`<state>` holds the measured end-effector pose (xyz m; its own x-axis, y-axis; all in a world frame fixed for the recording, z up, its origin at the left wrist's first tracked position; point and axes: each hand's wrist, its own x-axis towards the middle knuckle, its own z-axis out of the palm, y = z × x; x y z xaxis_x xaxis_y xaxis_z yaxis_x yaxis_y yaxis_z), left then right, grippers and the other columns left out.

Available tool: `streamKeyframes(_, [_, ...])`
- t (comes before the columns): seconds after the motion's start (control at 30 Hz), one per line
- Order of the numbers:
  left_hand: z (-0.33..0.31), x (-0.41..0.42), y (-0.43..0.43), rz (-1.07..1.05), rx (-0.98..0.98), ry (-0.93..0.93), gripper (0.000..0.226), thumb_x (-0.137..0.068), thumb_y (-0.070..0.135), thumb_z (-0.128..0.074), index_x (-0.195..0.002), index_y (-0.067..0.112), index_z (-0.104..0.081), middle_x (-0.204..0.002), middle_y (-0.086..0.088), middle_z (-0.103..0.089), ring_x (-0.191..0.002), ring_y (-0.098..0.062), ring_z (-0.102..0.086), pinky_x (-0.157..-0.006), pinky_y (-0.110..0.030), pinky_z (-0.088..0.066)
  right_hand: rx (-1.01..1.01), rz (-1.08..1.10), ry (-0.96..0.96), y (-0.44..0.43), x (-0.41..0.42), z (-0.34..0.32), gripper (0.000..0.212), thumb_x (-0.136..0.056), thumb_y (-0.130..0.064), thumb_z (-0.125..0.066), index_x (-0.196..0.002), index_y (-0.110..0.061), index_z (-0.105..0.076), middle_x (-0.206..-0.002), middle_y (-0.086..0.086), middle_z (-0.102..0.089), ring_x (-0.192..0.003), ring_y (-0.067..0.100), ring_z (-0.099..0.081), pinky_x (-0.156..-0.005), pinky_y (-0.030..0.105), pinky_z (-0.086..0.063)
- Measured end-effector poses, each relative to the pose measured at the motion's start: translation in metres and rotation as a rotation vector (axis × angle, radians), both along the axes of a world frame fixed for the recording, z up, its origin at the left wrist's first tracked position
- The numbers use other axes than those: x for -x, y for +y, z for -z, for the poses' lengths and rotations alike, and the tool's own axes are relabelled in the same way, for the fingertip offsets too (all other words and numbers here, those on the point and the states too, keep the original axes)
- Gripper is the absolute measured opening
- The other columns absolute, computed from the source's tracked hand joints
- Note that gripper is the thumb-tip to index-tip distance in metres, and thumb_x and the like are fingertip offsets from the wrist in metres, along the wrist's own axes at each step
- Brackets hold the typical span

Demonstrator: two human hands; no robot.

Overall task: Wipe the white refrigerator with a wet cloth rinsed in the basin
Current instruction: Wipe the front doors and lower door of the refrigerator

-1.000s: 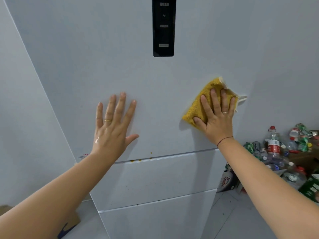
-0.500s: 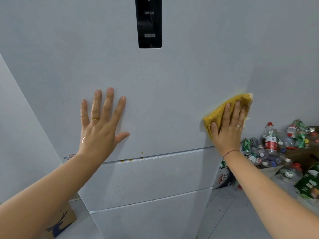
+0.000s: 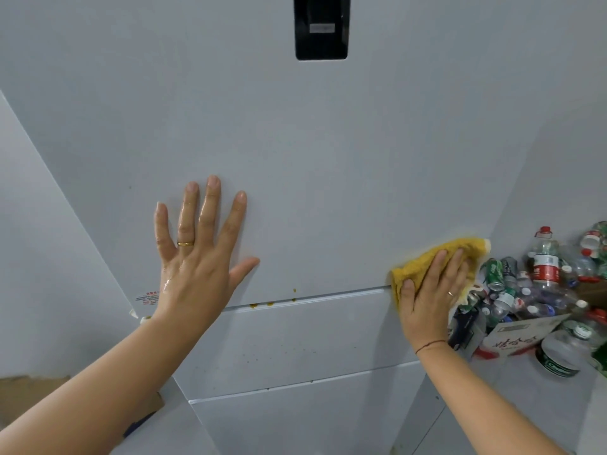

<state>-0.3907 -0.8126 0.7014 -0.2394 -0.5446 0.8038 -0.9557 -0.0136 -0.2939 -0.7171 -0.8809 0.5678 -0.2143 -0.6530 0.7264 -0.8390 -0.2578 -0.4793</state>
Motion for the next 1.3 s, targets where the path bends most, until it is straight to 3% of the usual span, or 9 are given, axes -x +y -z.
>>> streamKeyframes(0.2, [0.014,-0.036,0.01,-0.014,-0.027,-0.001,0.078,-0.092,0.049,-0.049,-0.154,0.02,-0.011,-0.16,-0.011,0.001,-0.147,-0.033,-0.002,-0.117,-0.057,0.0,0.105,-0.027,-0.009,0.002,-0.08,-0.016,0.064,-0.098,-0.049,-0.017,-0.151,-0.026,0.01,-0.158,-0.002,0.02,-0.143,0.044,0.004,-0.11,0.067,0.003])
streamKeyframes(0.7, [0.025,-0.138,0.041,0.061,-0.101,0.001,0.059,-0.099,0.026,-0.036,-0.153,0.016,-0.015,-0.16,-0.01,-0.008,-0.148,-0.028,-0.01,-0.117,-0.055,-0.008,0.276,-0.116,0.246,0.04,-0.292,0.004,0.064,-0.098,-0.054,-0.026,-0.152,-0.029,-0.002,-0.161,-0.003,0.01,-0.146,0.036,0.008,-0.108,0.069,0.0])
streamKeyframes(0.83, [0.02,-0.149,0.044,0.158,-0.108,0.006,0.059,-0.094,0.014,-0.046,-0.15,0.014,-0.027,-0.159,-0.009,-0.014,-0.147,-0.026,-0.016,-0.117,-0.055,-0.012,0.33,-0.149,0.304,0.051,-0.341,0.01,0.066,-0.097,-0.053,-0.034,-0.152,-0.031,-0.006,-0.161,-0.005,0.008,-0.147,0.033,0.005,-0.11,0.067,0.0])
streamKeyframes(0.93, [0.018,-0.153,0.045,0.177,-0.118,-0.004,0.065,-0.09,0.009,-0.057,-0.15,0.014,-0.03,-0.159,-0.007,-0.014,-0.147,-0.024,-0.015,-0.117,-0.055,-0.013,0.334,-0.16,0.36,0.057,-0.369,0.014,0.059,-0.097,-0.049,-0.038,-0.15,-0.034,-0.018,-0.16,-0.007,-0.004,-0.147,0.031,-0.001,-0.112,0.064,0.0])
streamKeyframes(1.03, [0.018,-0.155,0.047,0.162,-0.143,-0.03,0.075,-0.084,0.005,-0.061,-0.151,0.014,-0.028,-0.16,-0.006,-0.011,-0.148,-0.023,-0.014,-0.116,-0.056,-0.014,0.362,-0.236,0.481,0.061,-0.383,0.019,0.04,-0.09,-0.03,-0.052,-0.129,-0.03,-0.044,-0.141,-0.01,-0.036,-0.134,0.025,-0.03,-0.113,0.057,-0.005])
streamKeyframes(1.13, [0.018,-0.155,0.048,0.143,-0.148,-0.054,0.077,-0.084,0.004,-0.057,-0.152,0.014,-0.023,-0.16,-0.007,-0.01,-0.148,-0.023,-0.012,-0.116,-0.057,-0.013,0.424,-0.38,0.557,0.065,-0.387,0.021,0.028,-0.094,-0.011,-0.039,-0.114,-0.024,-0.051,-0.118,-0.012,-0.061,-0.121,0.015,-0.042,-0.116,0.044,-0.011])
streamKeyframes(1.2, [0.018,-0.155,0.048,0.145,-0.148,-0.057,0.078,-0.083,0.004,-0.057,-0.152,0.014,-0.023,-0.16,-0.007,-0.01,-0.148,-0.024,-0.012,-0.116,-0.057,-0.012,0.439,-0.391,0.533,0.068,-0.387,0.021,0.024,-0.098,-0.014,-0.035,-0.106,-0.024,-0.055,-0.108,-0.012,-0.067,-0.117,0.012,-0.045,-0.111,0.037,-0.022])
streamKeyframes(1.3, [0.018,-0.155,0.048,0.144,-0.147,-0.067,0.08,-0.08,0.003,-0.058,-0.152,0.015,-0.023,-0.16,-0.006,-0.011,-0.148,-0.024,-0.012,-0.116,-0.057,-0.012,0.439,-0.371,0.554,0.076,-0.378,0.025,0.021,-0.095,-0.015,-0.05,-0.111,-0.025,-0.058,-0.117,-0.009,-0.059,-0.114,0.012,-0.049,-0.094,0.036,-0.039])
